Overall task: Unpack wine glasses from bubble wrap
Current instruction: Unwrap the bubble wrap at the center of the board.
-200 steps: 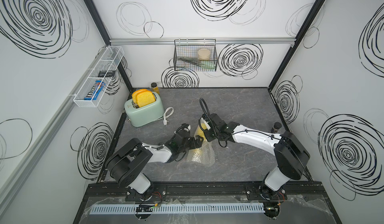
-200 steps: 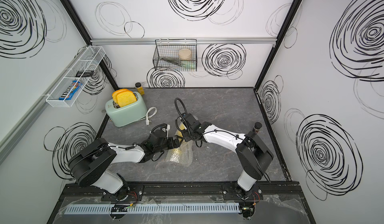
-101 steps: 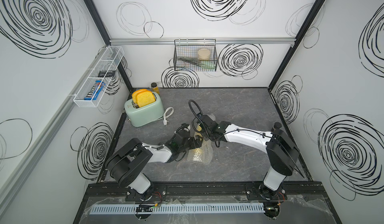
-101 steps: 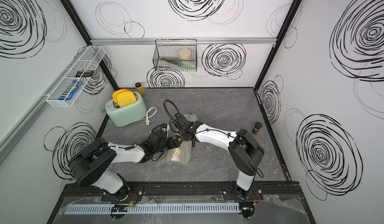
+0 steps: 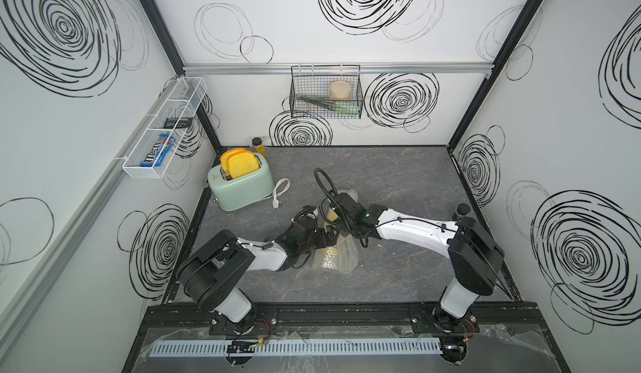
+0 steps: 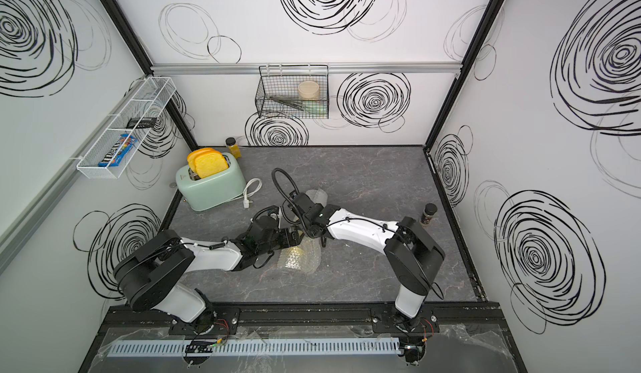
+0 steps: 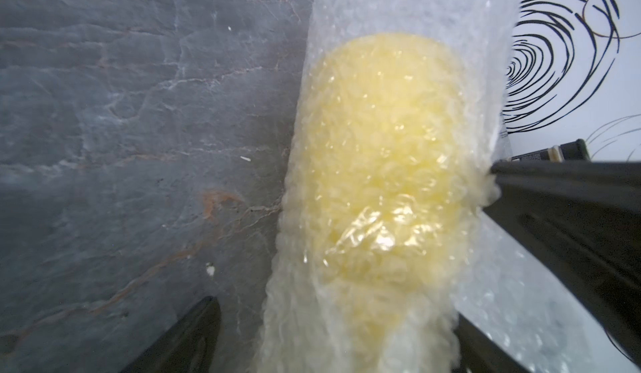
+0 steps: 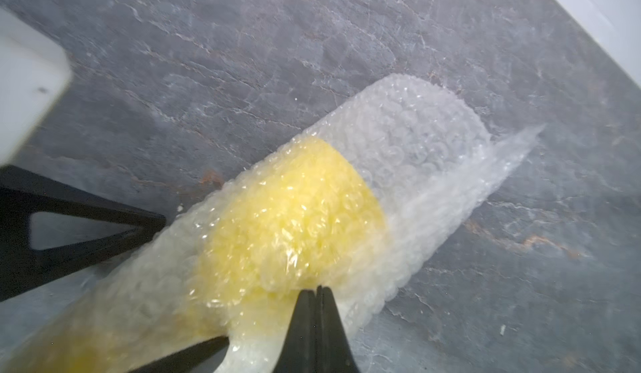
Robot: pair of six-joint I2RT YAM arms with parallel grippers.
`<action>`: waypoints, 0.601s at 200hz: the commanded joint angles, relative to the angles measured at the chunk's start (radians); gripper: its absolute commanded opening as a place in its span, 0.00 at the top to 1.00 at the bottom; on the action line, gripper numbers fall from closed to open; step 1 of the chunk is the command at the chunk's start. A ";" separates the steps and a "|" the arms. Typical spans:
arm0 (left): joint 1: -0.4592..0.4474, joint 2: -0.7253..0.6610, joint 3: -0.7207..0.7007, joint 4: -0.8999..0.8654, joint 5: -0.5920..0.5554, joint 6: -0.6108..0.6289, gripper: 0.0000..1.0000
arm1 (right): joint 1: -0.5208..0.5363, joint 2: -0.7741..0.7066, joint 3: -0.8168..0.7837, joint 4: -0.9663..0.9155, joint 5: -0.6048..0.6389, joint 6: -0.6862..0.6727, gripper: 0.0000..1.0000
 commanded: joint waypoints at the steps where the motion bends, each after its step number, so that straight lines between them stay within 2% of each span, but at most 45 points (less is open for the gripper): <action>1: 0.003 0.015 -0.005 -0.012 -0.015 -0.007 0.05 | -0.065 -0.091 -0.045 0.067 -0.190 0.064 1.00; 38: 0.012 0.023 -0.021 0.011 -0.007 -0.019 0.05 | -0.172 -0.187 -0.142 0.157 -0.390 0.135 1.00; 66: 0.018 0.021 -0.030 0.023 -0.001 -0.025 0.05 | -0.204 -0.224 -0.187 0.190 -0.442 0.162 1.00; 120: 0.045 -0.050 -0.037 0.002 0.018 -0.028 0.05 | -0.251 -0.318 -0.330 0.290 -0.470 0.223 1.00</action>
